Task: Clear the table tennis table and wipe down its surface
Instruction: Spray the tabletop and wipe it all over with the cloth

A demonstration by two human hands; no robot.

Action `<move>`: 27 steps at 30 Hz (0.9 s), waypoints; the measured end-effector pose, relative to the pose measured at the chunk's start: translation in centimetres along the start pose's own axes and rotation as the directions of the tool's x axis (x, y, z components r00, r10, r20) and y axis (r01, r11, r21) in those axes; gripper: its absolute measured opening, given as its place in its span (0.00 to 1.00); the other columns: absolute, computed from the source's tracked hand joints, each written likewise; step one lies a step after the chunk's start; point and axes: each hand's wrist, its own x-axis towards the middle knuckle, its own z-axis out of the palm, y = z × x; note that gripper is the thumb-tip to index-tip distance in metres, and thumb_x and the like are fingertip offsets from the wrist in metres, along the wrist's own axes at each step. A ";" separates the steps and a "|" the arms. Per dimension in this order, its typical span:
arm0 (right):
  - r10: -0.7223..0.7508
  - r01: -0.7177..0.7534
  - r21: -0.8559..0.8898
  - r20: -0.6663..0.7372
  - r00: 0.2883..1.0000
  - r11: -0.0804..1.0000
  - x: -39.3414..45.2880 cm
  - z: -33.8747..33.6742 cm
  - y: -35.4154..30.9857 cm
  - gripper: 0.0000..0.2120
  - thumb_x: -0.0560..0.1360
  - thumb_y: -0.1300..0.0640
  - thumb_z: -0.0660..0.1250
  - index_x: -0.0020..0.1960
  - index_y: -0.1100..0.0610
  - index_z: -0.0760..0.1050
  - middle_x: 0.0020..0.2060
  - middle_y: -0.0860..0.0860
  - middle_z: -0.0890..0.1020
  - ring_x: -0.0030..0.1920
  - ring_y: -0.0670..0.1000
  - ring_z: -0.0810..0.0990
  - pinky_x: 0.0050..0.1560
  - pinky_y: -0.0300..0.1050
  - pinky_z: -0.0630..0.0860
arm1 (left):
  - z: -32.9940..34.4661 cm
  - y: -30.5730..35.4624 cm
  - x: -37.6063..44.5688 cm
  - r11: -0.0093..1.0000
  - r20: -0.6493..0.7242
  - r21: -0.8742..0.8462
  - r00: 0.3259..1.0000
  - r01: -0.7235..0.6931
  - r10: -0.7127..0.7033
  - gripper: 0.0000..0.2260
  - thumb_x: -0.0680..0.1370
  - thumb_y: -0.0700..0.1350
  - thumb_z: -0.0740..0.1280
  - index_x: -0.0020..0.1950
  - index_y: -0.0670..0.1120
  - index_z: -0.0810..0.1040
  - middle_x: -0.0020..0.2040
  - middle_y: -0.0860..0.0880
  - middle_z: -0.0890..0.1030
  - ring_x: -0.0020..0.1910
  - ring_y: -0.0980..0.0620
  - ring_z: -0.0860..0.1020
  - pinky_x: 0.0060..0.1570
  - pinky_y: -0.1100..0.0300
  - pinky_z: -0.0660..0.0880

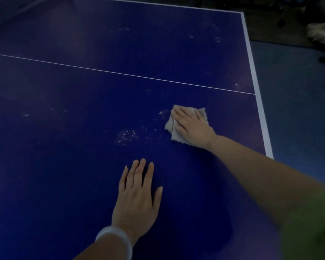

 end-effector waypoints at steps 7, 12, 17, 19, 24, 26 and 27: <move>0.690 -0.678 0.131 -0.184 0.700 0.723 -8.4 -0.4 6.1 0.27 0.84 0.49 0.43 0.80 0.55 0.47 0.80 0.52 0.47 0.79 0.52 0.45 0.76 0.65 0.46 | 0.1 0.0 -0.1 1.000 -0.009 0.000 1.000 -0.004 0.004 0.30 0.81 0.60 0.44 0.78 0.46 0.60 0.78 0.44 0.60 0.78 0.47 0.55 0.77 0.45 0.53; 0.498 -0.514 -0.026 -0.209 0.841 0.857 -8.2 2.3 -3.6 0.29 0.82 0.48 0.45 0.80 0.57 0.45 0.80 0.55 0.45 0.79 0.56 0.41 0.75 0.67 0.48 | 0.0 0.1 0.0 1.000 -0.007 0.021 1.000 0.002 -0.002 0.31 0.80 0.61 0.39 0.79 0.47 0.55 0.79 0.45 0.56 0.79 0.47 0.52 0.77 0.46 0.49; 0.238 -0.251 -0.108 -0.118 0.964 0.962 -12.7 3.6 -4.0 0.28 0.82 0.45 0.37 0.80 0.52 0.44 0.79 0.47 0.43 0.78 0.47 0.37 0.78 0.60 0.40 | 0.2 0.0 0.0 1.000 -0.024 0.017 1.000 0.006 -0.005 0.31 0.80 0.60 0.41 0.79 0.46 0.57 0.78 0.44 0.59 0.78 0.46 0.55 0.77 0.45 0.52; 0.534 -0.546 -0.035 -0.165 0.829 0.837 -15.0 3.4 -1.5 0.28 0.82 0.46 0.38 0.80 0.51 0.43 0.79 0.46 0.41 0.78 0.47 0.36 0.77 0.61 0.39 | 0.3 0.1 0.0 1.000 -0.027 0.008 1.000 0.006 -0.006 0.30 0.81 0.60 0.43 0.78 0.45 0.60 0.78 0.43 0.61 0.78 0.45 0.56 0.76 0.44 0.54; 0.813 -0.811 0.116 -0.206 0.545 0.573 -15.7 4.3 -6.7 0.28 0.81 0.46 0.33 0.80 0.53 0.40 0.79 0.51 0.40 0.79 0.52 0.39 0.77 0.63 0.44 | 0.2 0.1 0.0 1.000 -0.009 0.008 1.000 0.001 -0.001 0.30 0.81 0.59 0.45 0.77 0.44 0.62 0.76 0.42 0.63 0.77 0.43 0.59 0.75 0.42 0.56; 0.776 -0.775 0.114 -0.222 0.590 0.622 -13.8 5.1 -10.9 0.28 0.81 0.47 0.32 0.79 0.54 0.37 0.79 0.53 0.39 0.79 0.54 0.38 0.77 0.64 0.43 | 0.1 0.2 0.0 1.000 -0.018 0.009 1.000 -0.018 0.019 0.29 0.81 0.58 0.47 0.76 0.43 0.64 0.75 0.41 0.65 0.76 0.42 0.61 0.74 0.42 0.59; 0.766 -0.761 0.124 -0.224 0.603 0.636 -12.8 5.4 -12.7 0.28 0.81 0.47 0.33 0.79 0.55 0.37 0.79 0.53 0.39 0.79 0.54 0.38 0.77 0.64 0.42 | 0.1 0.2 0.0 1.000 -0.019 0.007 0.999 -0.025 0.025 0.29 0.81 0.57 0.47 0.76 0.43 0.64 0.75 0.40 0.66 0.75 0.42 0.62 0.74 0.41 0.59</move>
